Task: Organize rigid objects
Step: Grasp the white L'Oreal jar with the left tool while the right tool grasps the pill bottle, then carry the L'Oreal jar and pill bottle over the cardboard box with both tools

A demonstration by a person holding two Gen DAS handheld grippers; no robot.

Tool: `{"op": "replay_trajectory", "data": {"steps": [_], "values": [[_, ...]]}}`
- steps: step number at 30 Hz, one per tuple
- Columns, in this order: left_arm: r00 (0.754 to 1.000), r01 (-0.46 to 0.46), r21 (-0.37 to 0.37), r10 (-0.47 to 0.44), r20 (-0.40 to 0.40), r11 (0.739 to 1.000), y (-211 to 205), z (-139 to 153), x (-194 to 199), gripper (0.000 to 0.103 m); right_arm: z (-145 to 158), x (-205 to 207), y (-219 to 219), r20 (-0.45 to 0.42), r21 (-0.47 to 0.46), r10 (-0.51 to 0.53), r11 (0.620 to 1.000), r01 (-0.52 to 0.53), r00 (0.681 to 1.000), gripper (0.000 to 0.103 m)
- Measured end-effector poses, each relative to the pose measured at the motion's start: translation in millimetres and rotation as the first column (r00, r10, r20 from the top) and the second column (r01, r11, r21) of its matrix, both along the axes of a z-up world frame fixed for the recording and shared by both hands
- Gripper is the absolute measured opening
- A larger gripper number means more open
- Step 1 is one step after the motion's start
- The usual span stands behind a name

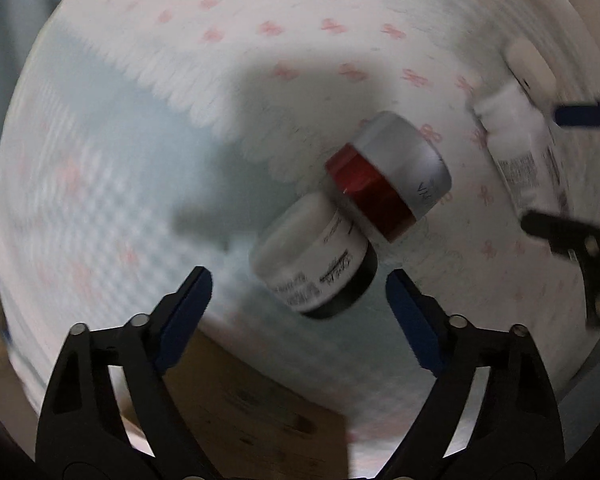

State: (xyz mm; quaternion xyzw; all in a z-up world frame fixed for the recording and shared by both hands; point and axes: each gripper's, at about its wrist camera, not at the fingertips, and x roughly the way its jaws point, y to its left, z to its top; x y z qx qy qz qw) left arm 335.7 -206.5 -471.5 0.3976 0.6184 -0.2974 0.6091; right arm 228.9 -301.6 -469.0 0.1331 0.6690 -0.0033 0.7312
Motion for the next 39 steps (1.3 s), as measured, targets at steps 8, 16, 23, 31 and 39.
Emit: {"op": "replay_trajectory", "data": {"steps": [8,16,23,31,39], "values": [[0.973,0.231,0.026,-0.23,-0.019,0.973,-15.4,-12.1,-9.6,0.061,-14.9,-1.3,0.4,-0.059,-0.016,-0.074,0.997,0.073,0.995,0.08],[0.974,0.227,-0.009,-0.226,0.016,0.974,-8.3,-8.2,-15.7,0.057,-21.2,0.0,4.5,-0.087,-0.023,-0.092,0.996,0.09,0.992,0.047],[0.992,0.126,-0.05,-0.126,-0.009,0.991,16.0,7.4,-8.8,0.057,-8.7,5.3,-14.3,-0.077,0.015,-0.112,0.993,0.114,0.991,0.047],[1.0,0.02,-0.099,-0.02,0.003,0.995,30.9,53.0,-1.0,0.057,32.0,-3.6,-26.6,-0.02,0.033,-0.11,0.993,0.111,0.994,0.047],[0.968,-0.24,-0.251,0.251,0.015,0.938,46.7,130.7,-10.6,0.057,98.1,-6.9,-48.1,0.071,0.058,-0.123,0.991,0.119,0.99,0.047]]}}
